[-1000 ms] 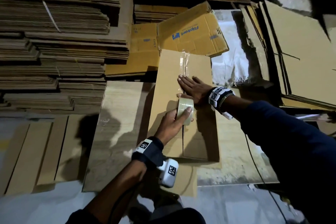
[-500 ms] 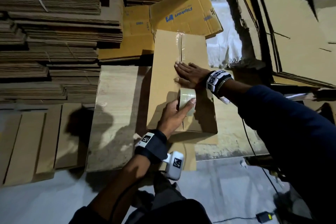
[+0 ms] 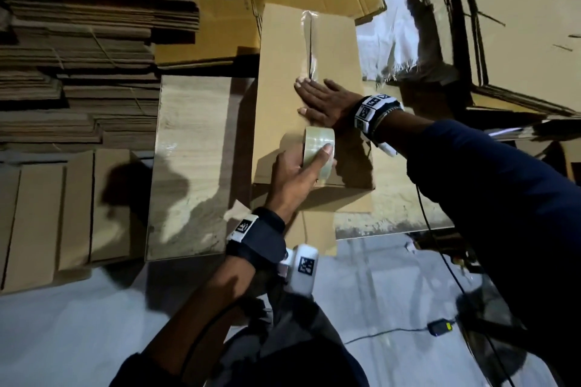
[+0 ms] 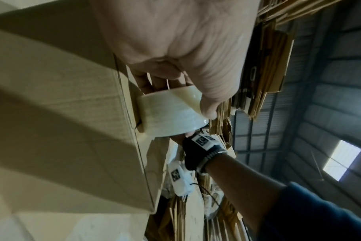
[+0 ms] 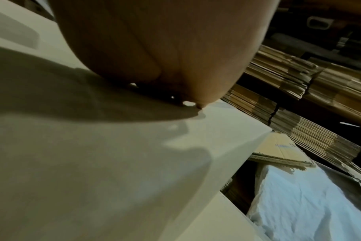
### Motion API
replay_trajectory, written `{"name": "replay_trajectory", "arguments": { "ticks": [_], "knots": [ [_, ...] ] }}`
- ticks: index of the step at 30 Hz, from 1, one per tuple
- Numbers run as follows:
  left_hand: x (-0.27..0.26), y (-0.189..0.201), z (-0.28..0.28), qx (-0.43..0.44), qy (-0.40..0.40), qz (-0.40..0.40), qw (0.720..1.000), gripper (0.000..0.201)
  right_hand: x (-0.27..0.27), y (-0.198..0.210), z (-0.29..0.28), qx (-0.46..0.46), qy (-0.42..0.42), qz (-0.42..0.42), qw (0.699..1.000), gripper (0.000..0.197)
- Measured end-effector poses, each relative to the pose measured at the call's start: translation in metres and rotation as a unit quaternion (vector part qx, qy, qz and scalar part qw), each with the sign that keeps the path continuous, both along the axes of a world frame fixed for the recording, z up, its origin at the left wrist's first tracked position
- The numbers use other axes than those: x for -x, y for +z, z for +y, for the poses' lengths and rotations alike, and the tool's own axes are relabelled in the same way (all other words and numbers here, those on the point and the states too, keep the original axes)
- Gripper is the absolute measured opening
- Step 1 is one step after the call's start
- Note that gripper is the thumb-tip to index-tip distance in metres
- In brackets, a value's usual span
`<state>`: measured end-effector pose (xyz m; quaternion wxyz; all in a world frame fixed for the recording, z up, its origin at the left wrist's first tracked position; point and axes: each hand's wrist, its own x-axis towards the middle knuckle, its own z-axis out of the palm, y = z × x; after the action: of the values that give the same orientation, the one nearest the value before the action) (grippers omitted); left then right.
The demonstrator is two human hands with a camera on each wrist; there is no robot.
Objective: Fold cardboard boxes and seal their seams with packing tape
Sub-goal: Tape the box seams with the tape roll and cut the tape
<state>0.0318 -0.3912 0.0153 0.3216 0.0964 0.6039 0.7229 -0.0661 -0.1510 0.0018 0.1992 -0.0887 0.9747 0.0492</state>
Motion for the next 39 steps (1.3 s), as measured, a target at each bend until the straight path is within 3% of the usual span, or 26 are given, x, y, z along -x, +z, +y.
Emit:
{"name": "replay_trajectory", "arguments": {
  "ticks": [6,8,10,12,15,22,29,30,33,34,37,38,39],
  "knots": [
    [-0.003,0.000,0.011,0.019,0.023,-0.001,1.000,0.029,-0.032,0.008,-0.011,0.014,0.015,-0.009,1.000,0.119],
    [-0.015,0.002,0.006,0.019,0.029,0.007,0.999,0.023,-0.036,-0.001,-0.011,0.025,0.006,0.004,1.000,0.113],
    [-0.027,0.004,0.001,0.022,0.044,0.021,0.999,0.018,-0.035,-0.008,-0.010,0.029,-0.005,0.018,0.999,0.095],
    [-0.037,0.008,-0.003,0.034,0.054,0.032,0.997,0.024,-0.034,-0.012,-0.009,0.026,-0.009,0.030,0.999,0.082],
    [-0.046,0.017,-0.005,0.070,0.070,0.014,0.995,0.042,-0.035,-0.011,-0.009,0.025,-0.011,0.029,0.999,0.082],
    [-0.089,0.002,-0.012,0.136,0.082,-0.022,0.987,0.058,-0.039,-0.013,-0.009,0.031,-0.010,0.032,0.999,0.090],
    [-0.105,-0.033,-0.013,0.116,0.077,-0.030,0.990,0.029,-0.047,-0.014,-0.015,0.042,-0.028,0.060,0.997,0.085],
    [-0.103,-0.036,-0.014,0.115,0.076,-0.035,0.990,0.032,-0.052,-0.015,-0.017,0.039,-0.027,0.068,0.997,0.084],
    [-0.093,-0.047,-0.010,0.123,0.091,-0.060,0.986,0.081,-0.067,-0.017,-0.021,0.020,-0.013,0.092,0.996,0.085],
    [-0.090,-0.048,-0.010,0.120,0.089,-0.065,0.987,0.079,-0.073,-0.018,-0.023,0.017,-0.008,0.093,0.996,0.084],
    [-0.081,-0.042,-0.012,0.111,0.075,-0.066,0.989,0.014,-0.091,-0.014,-0.027,0.024,0.018,0.087,0.996,0.082],
    [-0.082,-0.032,-0.013,0.109,0.063,-0.062,0.990,0.009,-0.098,-0.012,-0.028,0.026,0.025,0.083,0.996,0.082],
    [-0.084,-0.021,-0.016,0.103,0.049,-0.058,0.992,0.018,-0.104,-0.010,-0.030,0.029,0.031,0.081,0.996,0.083]
  ]
}}
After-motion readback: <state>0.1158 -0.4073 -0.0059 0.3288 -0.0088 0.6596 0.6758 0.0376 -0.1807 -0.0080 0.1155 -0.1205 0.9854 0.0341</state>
